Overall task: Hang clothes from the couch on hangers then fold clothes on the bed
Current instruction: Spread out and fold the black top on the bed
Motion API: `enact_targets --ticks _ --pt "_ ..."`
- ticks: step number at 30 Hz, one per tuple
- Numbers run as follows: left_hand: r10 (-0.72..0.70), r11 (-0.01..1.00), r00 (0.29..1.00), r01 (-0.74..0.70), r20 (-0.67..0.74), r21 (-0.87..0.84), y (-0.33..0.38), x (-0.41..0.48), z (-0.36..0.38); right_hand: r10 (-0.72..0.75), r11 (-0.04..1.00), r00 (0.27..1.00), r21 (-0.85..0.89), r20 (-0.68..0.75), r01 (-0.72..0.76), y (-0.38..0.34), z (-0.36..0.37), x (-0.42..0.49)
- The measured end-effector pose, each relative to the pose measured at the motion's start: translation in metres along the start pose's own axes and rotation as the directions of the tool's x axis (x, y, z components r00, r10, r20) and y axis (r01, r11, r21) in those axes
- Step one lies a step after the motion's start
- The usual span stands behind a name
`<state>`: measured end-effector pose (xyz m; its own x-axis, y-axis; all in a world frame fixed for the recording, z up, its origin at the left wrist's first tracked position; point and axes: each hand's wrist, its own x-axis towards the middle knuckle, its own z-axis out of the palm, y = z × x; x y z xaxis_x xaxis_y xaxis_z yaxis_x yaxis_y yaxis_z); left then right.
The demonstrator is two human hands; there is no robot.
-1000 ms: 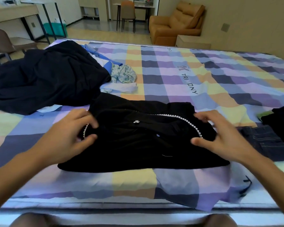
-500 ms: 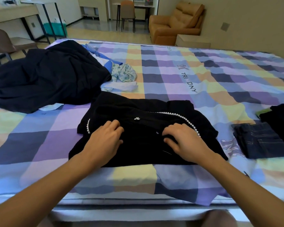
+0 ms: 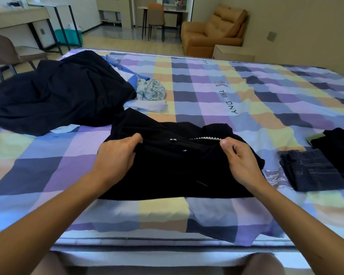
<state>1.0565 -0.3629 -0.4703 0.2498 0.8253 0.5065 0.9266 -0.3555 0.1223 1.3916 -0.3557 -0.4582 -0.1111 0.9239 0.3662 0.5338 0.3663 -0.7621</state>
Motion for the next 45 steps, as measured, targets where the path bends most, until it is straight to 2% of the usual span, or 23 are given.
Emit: enact_targets --ticks 5,7,10,13,14,16,18,20,22,23,26,28,30,31,32,33,34,35,36,37,39,41,45 --pt "-0.087 0.905 0.996 0.082 0.007 -0.418 -0.027 -0.004 -0.018 0.153 0.983 0.973 0.129 -0.173 -0.132 0.001 -0.004 0.002" --pt "-0.067 0.874 0.998 0.069 0.021 -0.482 -0.037 -0.009 -0.020 0.167 0.977 0.965 0.168 -0.201 -0.133 0.000 -0.006 -0.002" --pt "0.188 0.929 0.965 -0.114 0.182 -0.352 -0.040 -0.028 -0.026 0.009 0.998 0.999 0.055 0.045 -0.011 0.009 -0.013 -0.017" --pt "0.348 0.919 0.851 -0.227 0.392 -0.324 -0.033 -0.042 -0.034 -0.058 0.993 0.920 -0.073 0.387 0.093 0.017 -0.020 -0.026" --pt "0.356 0.916 0.866 -0.248 0.351 -0.315 -0.029 -0.039 -0.038 -0.060 0.992 0.916 -0.080 0.396 0.100 0.013 -0.022 -0.023" --pt "0.320 0.929 0.940 -0.287 0.119 -0.233 -0.021 -0.024 -0.045 -0.134 0.975 0.958 -0.142 0.253 0.174 0.006 -0.024 -0.013" --pt "0.281 0.950 0.959 -0.275 0.024 -0.147 -0.016 -0.006 -0.040 -0.164 0.911 0.966 -0.344 0.198 0.225 0.003 -0.021 -0.001" --pt "0.217 0.975 0.954 -0.205 0.205 -0.079 -0.016 0.010 -0.027 0.014 0.804 0.944 -0.565 0.329 0.185 0.007 -0.015 0.011" --pt "0.112 0.993 0.902 -0.121 0.418 -0.005 -0.017 0.020 -0.011 0.158 0.759 0.924 -0.641 0.347 0.111 0.009 -0.006 0.017" --pt "0.094 0.994 0.884 -0.106 0.459 -0.001 -0.016 0.024 -0.008 0.142 0.774 0.937 -0.625 0.320 0.096 0.009 -0.003 0.019" --pt "0.211 0.977 0.899 -0.211 0.383 -0.044 -0.016 0.018 -0.025 -0.127 0.752 0.951 -0.598 0.282 0.278 -0.001 -0.011 0.015" --pt "0.263 0.959 0.785 -0.274 0.561 -0.067 -0.014 0.006 -0.048 -0.082 0.778 0.888 -0.528 0.452 0.341 -0.011 -0.024 0.005" --pt "0.215 0.977 0.556 -0.121 0.803 -0.178 -0.012 0.006 -0.068 0.154 0.898 0.743 -0.406 0.651 0.169 -0.020 -0.033 0.002" --pt "0.244 0.963 0.535 -0.037 0.809 -0.266 -0.013 0.010 -0.071 0.194 0.939 0.711 -0.338 0.676 0.065 -0.022 -0.036 0.006" --pt "0.268 0.942 0.636 -0.013 0.724 -0.337 -0.015 0.020 -0.067 0.166 0.960 0.769 -0.279 0.617 0.017 -0.021 -0.036 0.014" --pt "0.238 0.934 0.791 -0.028 0.563 -0.355 -0.018 0.032 -0.059 0.124 0.969 0.866 -0.245 0.485 -0.001 -0.017 -0.034 0.026" --pt "0.152 0.951 0.912 -0.030 0.381 -0.308 -0.022 0.046 -0.047 0.091 0.968 0.943 -0.250 0.319 -0.008 -0.011 -0.030 0.040" --pt "0.021 0.977 0.973 0.029 0.231 -0.212 -0.024 0.060 -0.036 0.082 0.957 0.981 -0.288 0.175 -0.029 -0.003 -0.026 0.055" --pt "-0.144 0.983 0.979 0.159 0.143 -0.096 -0.027 0.073 -0.025 0.108 0.934 0.990 -0.351 0.090 -0.070 0.006 -0.022 0.068" --pt "-0.314 0.948 0.937 0.318 0.152 0.003 -0.030 0.084 -0.015 0.182 0.895 0.981 -0.425 0.065 -0.138 0.015 -0.019 0.079" --pt "-0.534 0.842 0.784 0.527 0.316 0.117 -0.039 0.097 0.004 0.387 0.819 0.919 -0.487 0.077 -0.304 0.033 -0.014 0.095" --pt "-0.548 0.819 0.725 0.566 0.417 0.094 -0.053 0.099 0.019 0.503 0.787 0.858 -0.467 0.106 -0.403 0.046 -0.009 0.101" --pt "-0.526 0.776 0.796 0.593 0.298 -0.216 -0.079 0.093 0.019 0.470 0.850 0.881 -0.292 0.048 -0.438 0.060 -0.015 0.118"
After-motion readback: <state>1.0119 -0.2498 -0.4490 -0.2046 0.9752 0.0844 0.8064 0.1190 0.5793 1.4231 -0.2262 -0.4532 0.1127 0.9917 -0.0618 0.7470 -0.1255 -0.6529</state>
